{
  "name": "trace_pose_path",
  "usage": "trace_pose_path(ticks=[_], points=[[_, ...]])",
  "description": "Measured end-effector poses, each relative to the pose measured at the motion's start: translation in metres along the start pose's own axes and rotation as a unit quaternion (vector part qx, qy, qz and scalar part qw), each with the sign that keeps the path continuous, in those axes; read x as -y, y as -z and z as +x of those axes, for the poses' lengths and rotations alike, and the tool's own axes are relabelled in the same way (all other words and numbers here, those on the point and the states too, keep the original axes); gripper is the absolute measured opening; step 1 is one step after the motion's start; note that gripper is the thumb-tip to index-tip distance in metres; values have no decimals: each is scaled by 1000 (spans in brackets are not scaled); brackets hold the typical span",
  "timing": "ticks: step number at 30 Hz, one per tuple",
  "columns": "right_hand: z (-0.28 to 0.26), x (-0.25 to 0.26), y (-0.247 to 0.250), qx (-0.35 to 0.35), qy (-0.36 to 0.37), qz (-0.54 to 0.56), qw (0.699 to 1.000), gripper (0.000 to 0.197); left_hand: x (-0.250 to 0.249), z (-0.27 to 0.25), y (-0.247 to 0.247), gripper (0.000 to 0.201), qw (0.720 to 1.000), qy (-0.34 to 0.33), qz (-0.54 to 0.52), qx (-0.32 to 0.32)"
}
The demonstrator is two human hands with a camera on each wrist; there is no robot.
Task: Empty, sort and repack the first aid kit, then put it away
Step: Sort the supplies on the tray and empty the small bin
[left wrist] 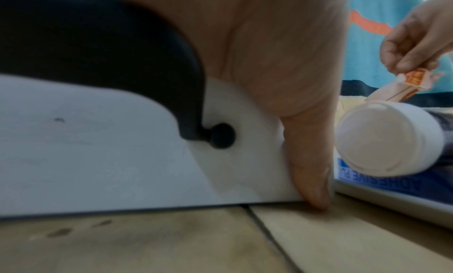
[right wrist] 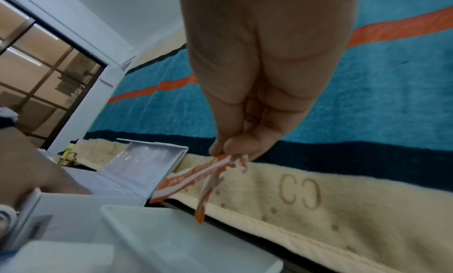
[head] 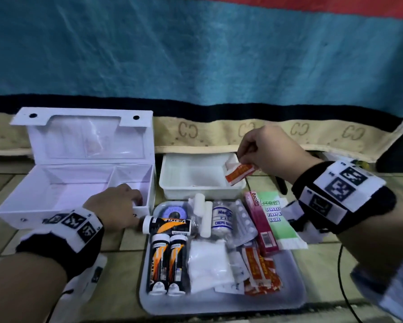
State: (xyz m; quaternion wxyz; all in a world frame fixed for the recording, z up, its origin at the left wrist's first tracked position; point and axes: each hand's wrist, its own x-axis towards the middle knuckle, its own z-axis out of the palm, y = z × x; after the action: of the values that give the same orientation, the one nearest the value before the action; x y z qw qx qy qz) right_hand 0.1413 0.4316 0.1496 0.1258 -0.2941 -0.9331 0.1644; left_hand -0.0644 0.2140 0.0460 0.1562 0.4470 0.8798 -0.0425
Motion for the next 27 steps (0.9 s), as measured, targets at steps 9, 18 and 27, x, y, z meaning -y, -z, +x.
trace_pose_path(ticks=[9,18,27], points=[[-73,-19,-2,253,-39,17,966,25,-1,0,0,42,1000,4,6,-1],[-102,-16,-39,219,-33,-27,975,16,-3,-2,1,44,1000,6,6,4],[-102,-8,-49,205,-4,-51,977,21,-4,-4,2,45,1000,8,5,3]])
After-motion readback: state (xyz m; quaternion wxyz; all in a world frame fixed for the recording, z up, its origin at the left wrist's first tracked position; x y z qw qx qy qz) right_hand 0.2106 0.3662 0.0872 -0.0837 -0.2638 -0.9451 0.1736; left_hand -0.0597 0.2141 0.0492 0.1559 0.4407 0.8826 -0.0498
